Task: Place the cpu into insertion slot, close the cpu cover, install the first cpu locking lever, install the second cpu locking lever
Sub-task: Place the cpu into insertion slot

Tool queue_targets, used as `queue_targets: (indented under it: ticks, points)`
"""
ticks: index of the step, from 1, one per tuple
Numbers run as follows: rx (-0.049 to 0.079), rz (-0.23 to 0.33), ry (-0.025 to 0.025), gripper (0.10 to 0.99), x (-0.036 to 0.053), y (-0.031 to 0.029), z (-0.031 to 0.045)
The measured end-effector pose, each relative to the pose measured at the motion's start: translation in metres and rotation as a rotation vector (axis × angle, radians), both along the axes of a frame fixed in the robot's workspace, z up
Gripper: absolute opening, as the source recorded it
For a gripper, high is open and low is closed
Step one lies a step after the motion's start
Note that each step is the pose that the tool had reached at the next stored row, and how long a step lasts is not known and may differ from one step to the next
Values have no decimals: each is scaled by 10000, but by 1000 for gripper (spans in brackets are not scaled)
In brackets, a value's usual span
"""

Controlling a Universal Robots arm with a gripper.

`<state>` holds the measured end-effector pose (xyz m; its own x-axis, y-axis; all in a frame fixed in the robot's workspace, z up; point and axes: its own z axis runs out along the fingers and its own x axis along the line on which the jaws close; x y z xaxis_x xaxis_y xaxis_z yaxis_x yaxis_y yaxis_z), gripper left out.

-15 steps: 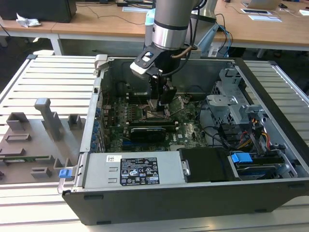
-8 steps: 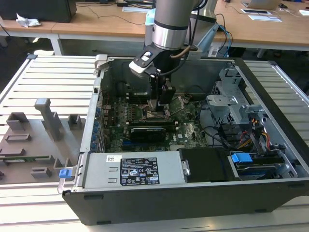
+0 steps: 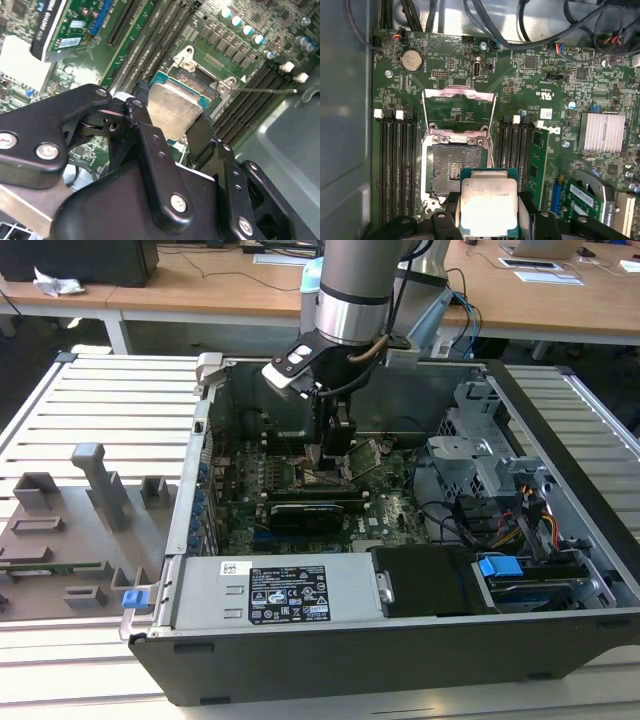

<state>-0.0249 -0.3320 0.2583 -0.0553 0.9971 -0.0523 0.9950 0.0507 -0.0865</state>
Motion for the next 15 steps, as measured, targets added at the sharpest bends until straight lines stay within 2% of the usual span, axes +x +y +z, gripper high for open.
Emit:
queue_targets:
  ticks: [2, 3, 7, 8, 9, 10, 11, 12, 15]
  points:
    - [309, -4, 1, 541, 0, 0, -1]
    - [347, -4, 1, 541, 0, 0, -1]
    - [368, -4, 0, 541, 0, 0, -1]
    - [367, -2, -73, 541, 0, -1, -2]
    - [368, 3, -336, 541, -1, 0, -4]
    - [367, 5, -497, 541, -2, 0, -5]
    - [368, 7, -594, 541, -3, 0, -7]
    - [371, 7, -625, 541, -2, 0, -8]
    - [367, 8, -625, 541, -2, 0, -7]
